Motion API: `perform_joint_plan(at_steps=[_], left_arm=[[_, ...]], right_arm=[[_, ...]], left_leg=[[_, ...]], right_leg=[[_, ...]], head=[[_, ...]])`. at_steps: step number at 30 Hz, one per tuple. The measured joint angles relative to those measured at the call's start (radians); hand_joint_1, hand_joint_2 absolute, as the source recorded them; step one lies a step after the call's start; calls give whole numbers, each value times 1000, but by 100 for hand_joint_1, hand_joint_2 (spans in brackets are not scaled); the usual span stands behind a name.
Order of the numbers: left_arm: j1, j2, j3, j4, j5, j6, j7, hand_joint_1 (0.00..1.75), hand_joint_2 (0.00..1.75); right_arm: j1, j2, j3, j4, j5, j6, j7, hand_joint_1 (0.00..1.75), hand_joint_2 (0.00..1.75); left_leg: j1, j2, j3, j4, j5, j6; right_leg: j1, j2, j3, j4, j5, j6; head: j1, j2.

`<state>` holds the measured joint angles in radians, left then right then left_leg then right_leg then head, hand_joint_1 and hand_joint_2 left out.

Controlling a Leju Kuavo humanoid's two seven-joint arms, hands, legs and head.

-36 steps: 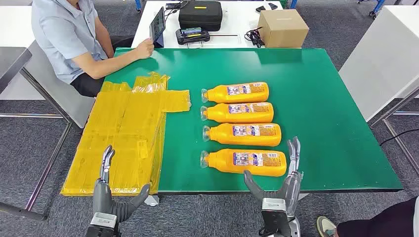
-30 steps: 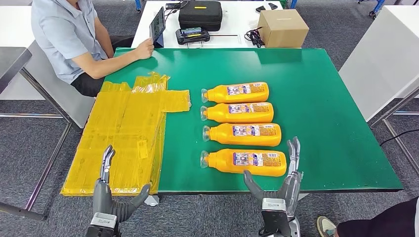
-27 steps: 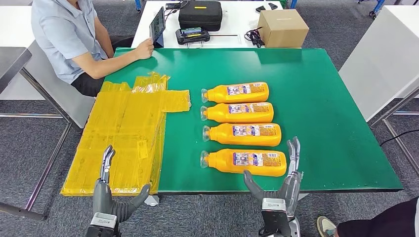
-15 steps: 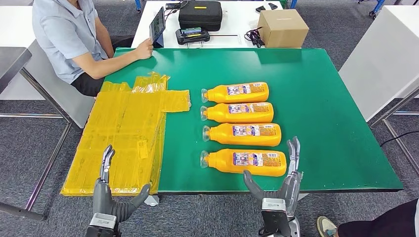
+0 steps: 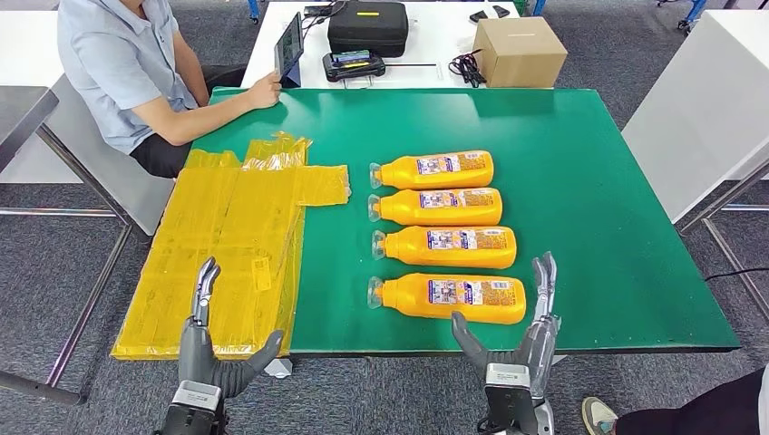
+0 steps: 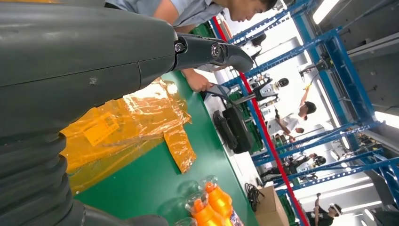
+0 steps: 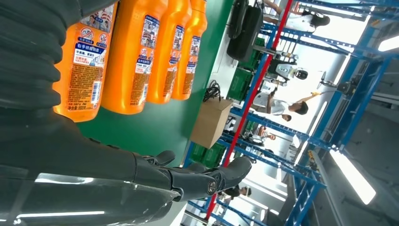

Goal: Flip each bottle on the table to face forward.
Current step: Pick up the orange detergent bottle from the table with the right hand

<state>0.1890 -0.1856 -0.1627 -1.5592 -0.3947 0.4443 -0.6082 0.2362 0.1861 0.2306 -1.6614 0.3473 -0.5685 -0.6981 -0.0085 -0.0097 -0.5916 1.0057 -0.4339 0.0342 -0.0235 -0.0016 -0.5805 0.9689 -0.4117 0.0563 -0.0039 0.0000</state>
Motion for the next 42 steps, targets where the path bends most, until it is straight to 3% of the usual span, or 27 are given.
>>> perform_joint_plan(at_steps=[5, 22, 30, 42], left_arm=[[-38, -1, -34, 44, 0, 24, 19, 0, 175], [-128, 0, -175, 204, 74, 47, 13, 0, 175], [-148, -2, -220, 232, 80, 37, 11, 0, 175], [-180, -14, -267, 241, 87, 15, 11, 0, 175]], right_arm=[[3, -19, -13, 12, 130, -28, 49, 0, 175], [-76, -162, -18, 199, 499, -120, 274, 0, 175], [-109, -210, -18, 256, 526, -101, 315, 0, 175], [-160, -271, -16, 305, 545, 19, 334, 0, 175]], left_leg=[[0, 0, 0, 0, 0, 0], [0, 0, -1, 0, 0, 0], [0, 0, 0, 0, 0, 0], [0, 0, -1, 0, 0, 0]], right_leg=[[0, 0, 0, 0, 0, 0], [0, 0, 0, 0, 0, 0], [0, 0, 0, 0, 0, 0], [0, 0, 0, 0, 0, 1]], head=[[0, 0], [0, 0], [0, 0], [0, 0]])
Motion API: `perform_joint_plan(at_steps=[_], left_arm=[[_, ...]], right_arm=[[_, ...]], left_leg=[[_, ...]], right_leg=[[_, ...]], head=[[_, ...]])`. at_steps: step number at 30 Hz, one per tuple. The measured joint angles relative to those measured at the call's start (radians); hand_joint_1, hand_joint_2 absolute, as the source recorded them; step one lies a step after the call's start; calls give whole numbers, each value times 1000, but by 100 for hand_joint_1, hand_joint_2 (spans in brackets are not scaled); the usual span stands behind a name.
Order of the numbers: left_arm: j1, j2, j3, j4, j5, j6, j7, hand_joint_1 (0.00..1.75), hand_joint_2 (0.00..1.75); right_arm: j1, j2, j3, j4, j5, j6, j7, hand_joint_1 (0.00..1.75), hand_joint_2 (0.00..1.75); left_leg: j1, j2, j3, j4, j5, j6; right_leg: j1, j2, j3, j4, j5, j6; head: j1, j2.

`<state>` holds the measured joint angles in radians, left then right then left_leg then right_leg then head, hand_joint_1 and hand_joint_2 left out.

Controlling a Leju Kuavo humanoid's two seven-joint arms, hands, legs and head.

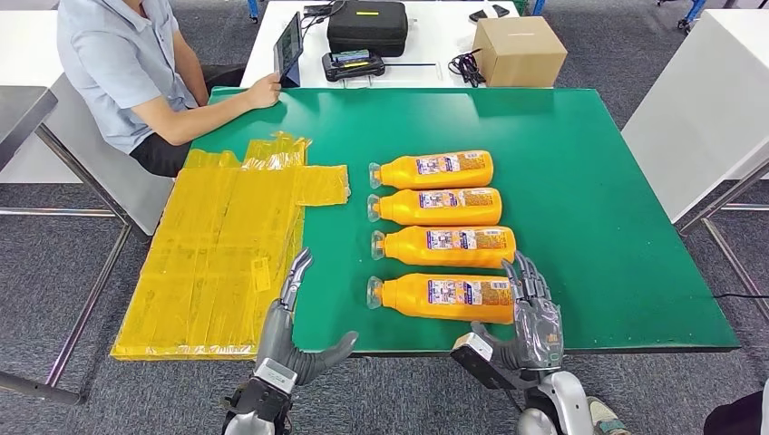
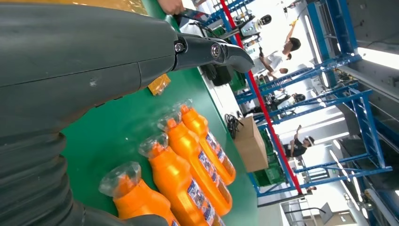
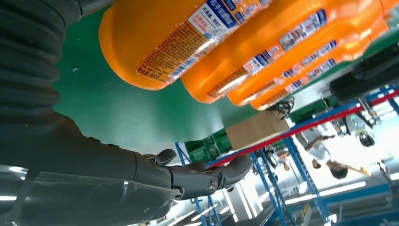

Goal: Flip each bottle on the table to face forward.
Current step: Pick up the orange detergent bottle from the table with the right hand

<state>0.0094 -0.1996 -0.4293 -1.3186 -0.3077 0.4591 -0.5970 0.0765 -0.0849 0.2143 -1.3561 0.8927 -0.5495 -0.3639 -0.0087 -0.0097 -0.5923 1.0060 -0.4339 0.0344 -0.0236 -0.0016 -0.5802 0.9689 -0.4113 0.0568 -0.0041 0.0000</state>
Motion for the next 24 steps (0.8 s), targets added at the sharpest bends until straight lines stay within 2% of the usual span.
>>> perform_joint_plan(at_steps=[8, 17, 24], left_arm=[[-19, -6, -16, 8, -21, 25, -3, 0, 175], [-34, -5, -19, 5, 5, 4, 2, 0, 175], [-38, -5, -18, 5, 4, 6, 2, 0, 175]], right_arm=[[-35, -26, 12, 19, 33, 76, 26, 0, 175], [-72, -44, 38, 67, 56, 169, 70, 0, 175], [-82, -53, 48, 89, 68, 196, 94, 0, 175]], left_leg=[[0, 0, 0, 0, 0, 0], [0, 0, 0, 0, 0, 0], [0, 0, 0, 0, 0, 0]], right_leg=[[0, 0, 0, 0, 0, 0], [0, 0, 0, 0, 0, 0], [0, 0, 0, 0, 0, 0]], head=[[0, 0], [0, 0], [0, 0]])
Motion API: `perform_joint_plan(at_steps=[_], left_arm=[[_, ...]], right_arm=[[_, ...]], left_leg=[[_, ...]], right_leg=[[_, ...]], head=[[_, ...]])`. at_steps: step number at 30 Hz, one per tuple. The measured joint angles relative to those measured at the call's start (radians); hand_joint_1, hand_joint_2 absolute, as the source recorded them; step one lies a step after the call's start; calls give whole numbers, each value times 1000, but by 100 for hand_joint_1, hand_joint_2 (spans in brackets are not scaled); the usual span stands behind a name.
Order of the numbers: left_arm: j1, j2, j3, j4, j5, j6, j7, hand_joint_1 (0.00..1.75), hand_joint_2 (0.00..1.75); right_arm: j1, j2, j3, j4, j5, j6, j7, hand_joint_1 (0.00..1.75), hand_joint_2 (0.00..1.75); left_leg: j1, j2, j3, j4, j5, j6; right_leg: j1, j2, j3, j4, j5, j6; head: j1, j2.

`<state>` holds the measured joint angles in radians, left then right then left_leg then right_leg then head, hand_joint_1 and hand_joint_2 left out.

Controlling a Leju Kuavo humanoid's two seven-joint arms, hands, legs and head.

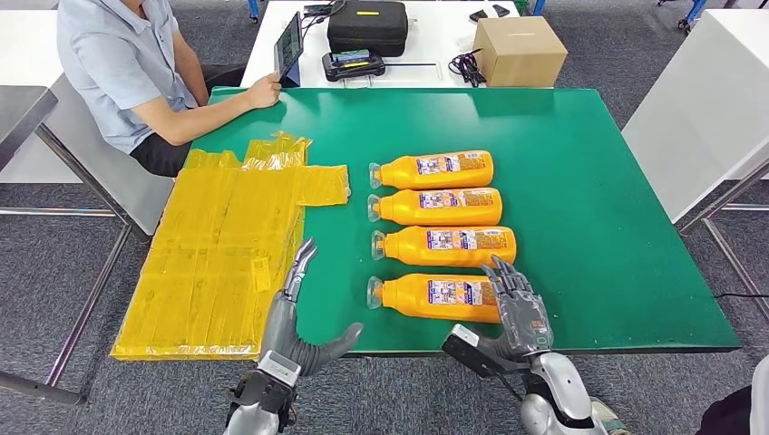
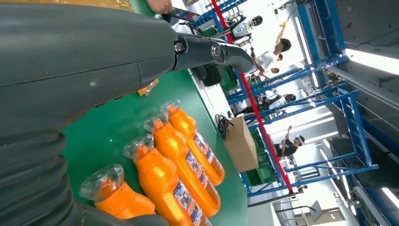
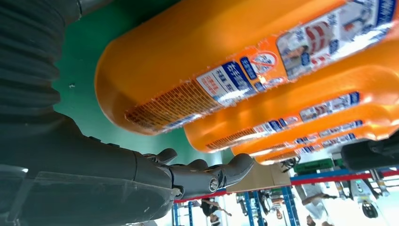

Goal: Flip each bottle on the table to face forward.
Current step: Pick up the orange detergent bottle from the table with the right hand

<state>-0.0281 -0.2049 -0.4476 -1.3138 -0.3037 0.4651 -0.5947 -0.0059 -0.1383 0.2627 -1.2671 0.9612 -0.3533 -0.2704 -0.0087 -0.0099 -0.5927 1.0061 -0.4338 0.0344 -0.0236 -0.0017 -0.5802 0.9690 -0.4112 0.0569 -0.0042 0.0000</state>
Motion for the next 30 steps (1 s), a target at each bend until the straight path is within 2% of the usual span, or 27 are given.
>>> perform_joint_plan(at_steps=[6, 13, 30], left_arm=[[-1, 0, 0, 0, 0, -3, 0, 0, 175], [6, 0, 1, -8, -2, 5, 3, 0, 175], [6, 0, 2, -8, -18, 24, 3, 0, 175]], right_arm=[[0, -11, 8, 1, 36, 2, 31, 0, 175], [-11, -22, 28, -11, 130, 1, 115, 0, 175], [-41, -36, 57, 23, 85, 77, 121, 0, 175]], left_leg=[[0, 0, 0, 0, 0, 0], [0, 0, 0, 0, 0, 0], [0, 0, 0, 0, 0, 0]], right_leg=[[0, 0, 0, 0, 0, 0], [0, 0, 0, 0, 0, 0], [0, 0, 0, 0, 0, 0]], head=[[0, 0], [0, 0], [0, 0]])
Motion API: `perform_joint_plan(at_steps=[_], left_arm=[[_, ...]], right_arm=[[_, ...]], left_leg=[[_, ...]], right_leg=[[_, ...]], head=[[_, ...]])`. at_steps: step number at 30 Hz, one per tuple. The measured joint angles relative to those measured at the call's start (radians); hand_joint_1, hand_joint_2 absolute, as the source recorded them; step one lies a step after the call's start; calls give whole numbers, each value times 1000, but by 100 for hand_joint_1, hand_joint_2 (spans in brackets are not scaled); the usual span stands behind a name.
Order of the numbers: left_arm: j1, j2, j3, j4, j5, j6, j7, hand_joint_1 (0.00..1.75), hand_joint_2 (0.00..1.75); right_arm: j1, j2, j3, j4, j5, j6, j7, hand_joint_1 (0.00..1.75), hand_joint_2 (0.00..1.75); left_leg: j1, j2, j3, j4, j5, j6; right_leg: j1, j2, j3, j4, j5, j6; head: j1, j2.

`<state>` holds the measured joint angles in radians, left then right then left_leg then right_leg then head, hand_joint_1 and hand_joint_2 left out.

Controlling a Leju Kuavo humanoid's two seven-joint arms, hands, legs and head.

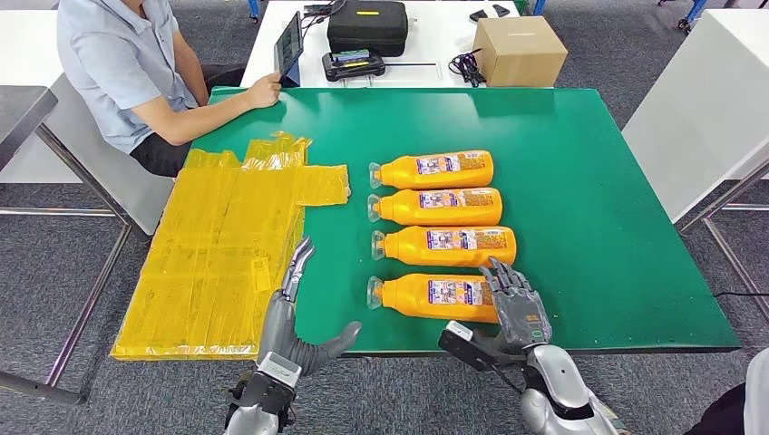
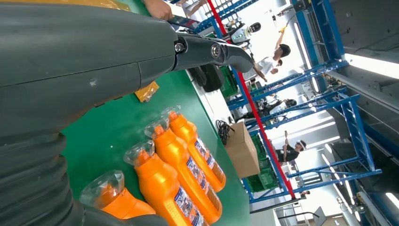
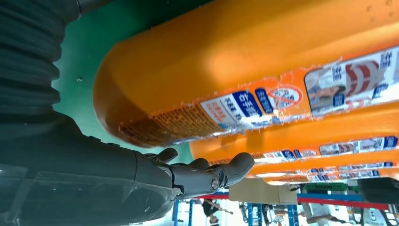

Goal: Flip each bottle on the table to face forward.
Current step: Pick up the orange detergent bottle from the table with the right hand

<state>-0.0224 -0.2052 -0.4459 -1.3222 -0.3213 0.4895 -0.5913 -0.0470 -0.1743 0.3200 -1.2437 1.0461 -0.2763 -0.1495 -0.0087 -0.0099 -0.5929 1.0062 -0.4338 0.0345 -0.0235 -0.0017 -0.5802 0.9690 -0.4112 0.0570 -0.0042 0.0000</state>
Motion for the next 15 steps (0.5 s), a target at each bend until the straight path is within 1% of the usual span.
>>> perform_joint_plan(at_steps=[12, 13, 14, 15], left_arm=[[-1, 0, 0, 0, 8, -5, 1, 0, 175], [-1, 0, 0, 0, 8, -5, 1, 0, 175], [-2, 0, 0, 0, 8, -5, 1, 0, 175], [-2, 0, 0, 0, 8, -5, 1, 0, 175]], right_arm=[[-29, -13, 15, 39, -24, 59, 12, 2, 175], [-30, -14, 16, 41, -25, 60, 12, 29, 175], [-32, -15, 16, 44, -26, 62, 12, 68, 175], [-34, -16, 17, 47, -27, 64, 12, 110, 175]], left_leg=[[0, 0, 1, 0, 0, 0], [0, 0, 1, 0, 0, 0], [0, 0, 2, 0, 0, 0], [0, 0, 2, 0, 0, 0]], right_leg=[[0, 0, 1, 0, 0, 0], [0, 0, 1, 0, 0, 0], [0, 0, 1, 0, 0, 0], [0, 0, 1, 0, 0, 0]], head=[[0, 0], [0, 0], [0, 0], [0, 0]])
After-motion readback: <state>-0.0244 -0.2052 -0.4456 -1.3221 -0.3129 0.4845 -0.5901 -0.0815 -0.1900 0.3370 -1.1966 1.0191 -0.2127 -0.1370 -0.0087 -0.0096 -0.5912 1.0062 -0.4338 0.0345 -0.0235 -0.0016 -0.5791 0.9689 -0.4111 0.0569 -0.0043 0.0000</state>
